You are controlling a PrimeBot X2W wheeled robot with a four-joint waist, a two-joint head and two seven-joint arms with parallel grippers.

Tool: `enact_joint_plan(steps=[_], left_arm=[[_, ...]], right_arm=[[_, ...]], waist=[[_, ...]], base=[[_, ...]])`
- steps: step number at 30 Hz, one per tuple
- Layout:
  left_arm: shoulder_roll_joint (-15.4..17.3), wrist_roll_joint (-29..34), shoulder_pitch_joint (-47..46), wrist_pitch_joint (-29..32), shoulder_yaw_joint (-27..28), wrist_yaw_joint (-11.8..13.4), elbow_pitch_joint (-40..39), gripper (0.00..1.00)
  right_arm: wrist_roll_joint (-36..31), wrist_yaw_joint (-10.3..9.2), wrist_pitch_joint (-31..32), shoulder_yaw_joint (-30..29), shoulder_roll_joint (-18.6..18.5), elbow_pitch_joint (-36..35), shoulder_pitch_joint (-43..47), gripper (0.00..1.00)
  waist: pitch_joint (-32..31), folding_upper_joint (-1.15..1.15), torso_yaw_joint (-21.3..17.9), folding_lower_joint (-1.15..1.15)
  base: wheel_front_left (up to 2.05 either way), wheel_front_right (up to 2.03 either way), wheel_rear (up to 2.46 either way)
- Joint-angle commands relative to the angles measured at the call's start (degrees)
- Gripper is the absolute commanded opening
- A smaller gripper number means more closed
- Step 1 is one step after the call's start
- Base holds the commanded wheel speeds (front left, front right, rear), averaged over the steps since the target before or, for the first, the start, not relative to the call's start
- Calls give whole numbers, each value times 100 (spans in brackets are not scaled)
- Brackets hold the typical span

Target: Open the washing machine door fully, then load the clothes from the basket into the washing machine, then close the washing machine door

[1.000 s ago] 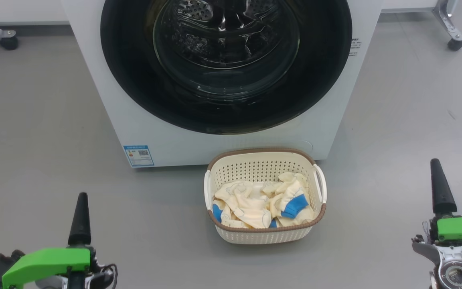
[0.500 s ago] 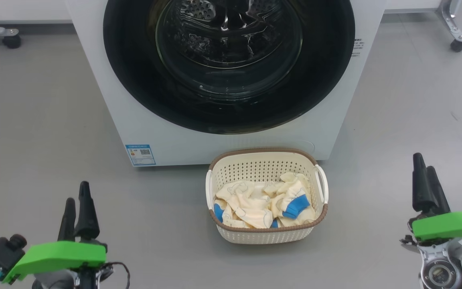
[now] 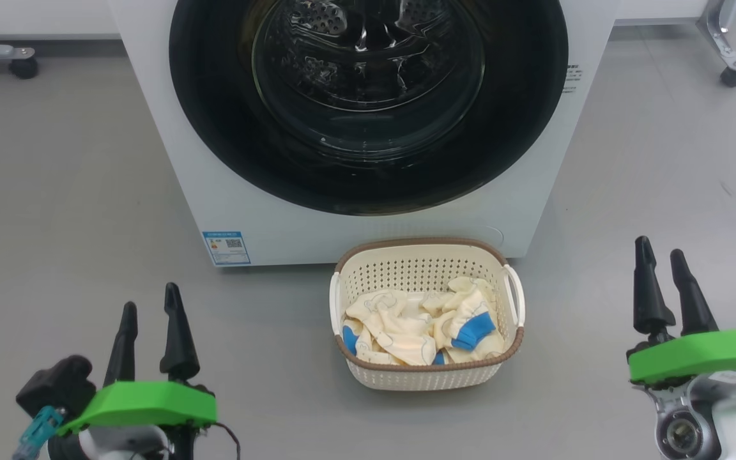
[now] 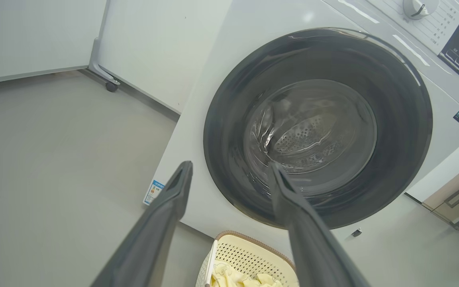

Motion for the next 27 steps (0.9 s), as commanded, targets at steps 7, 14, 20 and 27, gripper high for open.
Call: enact_joint_plan(steps=[7,14,20,27], left_arm=[[95,922,-340,-186,-76,283,-240,100],[102,1782,-387,-321,-278,522,-41,100],[107,2275,-463,-422,-378,631,87,100],[113,2710,-514,-523,-448,694,195,100]], right_arm=[[-909,-14,-187,296,-196,-189,-407,100],[-1749,-15,-322,545,-260,-84,-457,100],[-2319,-16,-424,662,-268,-2,-491,100],[-2785,-16,-525,752,-261,147,-520,100]], waist=[[-22,0,-3,0],[-13,0,1,0],[10,0,3,0],[30,0,-11,0]], base=[[0,0,0],[0,0,0],[0,0,0],[0,0,0]])
